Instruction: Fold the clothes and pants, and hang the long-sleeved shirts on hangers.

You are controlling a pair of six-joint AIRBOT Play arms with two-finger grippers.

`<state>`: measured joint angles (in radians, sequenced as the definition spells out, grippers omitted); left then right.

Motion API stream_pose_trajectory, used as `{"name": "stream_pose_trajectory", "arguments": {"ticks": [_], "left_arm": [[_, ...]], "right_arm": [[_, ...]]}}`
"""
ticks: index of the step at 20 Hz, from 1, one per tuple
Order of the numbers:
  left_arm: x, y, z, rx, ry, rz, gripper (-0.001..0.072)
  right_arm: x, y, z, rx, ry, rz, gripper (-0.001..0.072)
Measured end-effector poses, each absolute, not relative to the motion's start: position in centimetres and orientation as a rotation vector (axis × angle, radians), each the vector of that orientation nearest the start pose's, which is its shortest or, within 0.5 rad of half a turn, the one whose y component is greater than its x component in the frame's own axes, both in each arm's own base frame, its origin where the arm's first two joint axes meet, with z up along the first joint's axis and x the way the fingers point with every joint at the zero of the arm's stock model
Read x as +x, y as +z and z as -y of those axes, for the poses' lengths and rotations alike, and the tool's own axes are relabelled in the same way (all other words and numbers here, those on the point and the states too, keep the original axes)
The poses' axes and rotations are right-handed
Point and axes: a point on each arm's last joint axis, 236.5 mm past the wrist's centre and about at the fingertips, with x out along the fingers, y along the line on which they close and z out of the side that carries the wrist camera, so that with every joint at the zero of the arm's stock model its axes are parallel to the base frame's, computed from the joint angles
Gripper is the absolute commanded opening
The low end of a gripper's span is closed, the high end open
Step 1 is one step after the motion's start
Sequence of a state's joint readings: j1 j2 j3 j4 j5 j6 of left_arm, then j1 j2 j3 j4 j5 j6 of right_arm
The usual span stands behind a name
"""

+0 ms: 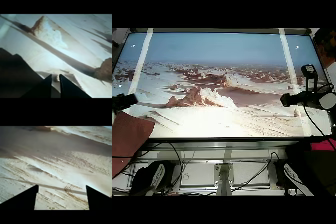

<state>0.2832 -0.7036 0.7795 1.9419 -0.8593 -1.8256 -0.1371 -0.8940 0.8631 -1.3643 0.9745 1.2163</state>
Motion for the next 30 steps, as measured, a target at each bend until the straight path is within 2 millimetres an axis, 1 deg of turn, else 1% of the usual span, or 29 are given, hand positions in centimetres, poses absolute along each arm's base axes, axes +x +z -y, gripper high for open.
{"name": "stream_pose_trajectory", "arguments": {"ticks": [1,2,3,4,5,6,7,9,10,11,12,14,16,21,23,25,28,29,30], "left_arm": [[28.8,11.0,-17.3,-0.007,0.6,-0.764,0.0268],[27.3,11.1,-19.2,-0.014,0.667,-0.776,0.0461],[26.0,11.0,-20.9,-0.027,0.728,-0.79,0.0617],[24.8,10.9,-22.2,-0.037,0.777,-0.802,0.0641],[23.9,10.6,-23.2,-0.032,0.809,-0.828,0.0642],[23.3,10.3,-24.0,-0.018,0.823,-0.855,0.0642],[22.9,9.7,-24.6,0.005,0.825,-0.891,0.0642],[22.9,8.0,-25.2,0.052,0.798,-0.976,0.0645],[23.1,6.9,-25.4,0.081,0.773,-1.022,0.0653],[23.4,5.8,-25.5,0.107,0.744,-1.07,0.0655],[23.9,4.6,-25.5,0.133,0.708,-1.114,0.0685],[25.2,2.6,-25.6,0.174,0.647,-1.179,0.07],[27.0,1.3,-26.1,0.201,0.606,-1.216,0.07],[31.3,-0.4,-28.4,0.228,0.568,-1.262,0.07],[32.5,-1.2,-29.3,0.247,0.557,-1.289,0.07],[32.7,-2.6,-29.8,0.27,0.531,-1.351,0.0699],[32.0,-5.3,-29.9,0.291,0.479,-1.466,0.0698],[31.6,-6.1,-29.8,0.296,0.463,-1.504,0.0684],[31.3,-6.7,-29.8,0.305,0.444,-1.534,0.0611]], "right_arm": [[34.3,5.6,0.5,-0.055,0.149,-0.965,0.0664],[34.5,5.8,0.4,-0.045,0.151,-0.955,0.0662],[34.7,5.9,0.3,-0.036,0.151,-0.942,0.0645],[34.9,6.1,0.2,-0.028,0.152,-0.934,0.0492],[35.0,6.2,0.1,-0.022,0.153,-0.926,0.0305],[35.1,6.3,0.0,-0.017,0.154,-0.923,0.0233],[35.2,6.4,0.0,-0.015,0.153,-0.916,0.0236],[35.3,6.5,-0.1,-0.01,0.154,-0.912,0.0245],[35.3,6.5,-0.1,-0.009,0.154,-0.91,0.0285],[35.4,6.5,-0.1,-0.008,0.154,-0.91,0.0396],[35.4,6.5,-0.2,-0.006,0.155,-0.909,0.049],[35.4,6.5,-0.2,-0.005,0.155,-0.908,0.0495],[35.4,6.5,-0.2,-0.004,0.155,-0.907,0.0495],[35.4,6.6,-0.4,0.007,0.158,-0.904,0.0495],[35.5,6.6,-0.4,0.022,0.154,-0.904,0.0495],[35.5,6.6,-0.5,0.042,0.145,-0.906,0.0495],[35.5,6.6,-0.5,0.07,0.133,-0.908,0.0494],[35.5,6.6,-0.5,0.08,0.129,-0.908,0.0494],[35.5,6.6,-0.5,0.086,0.126,-0.909,0.0494]]}}
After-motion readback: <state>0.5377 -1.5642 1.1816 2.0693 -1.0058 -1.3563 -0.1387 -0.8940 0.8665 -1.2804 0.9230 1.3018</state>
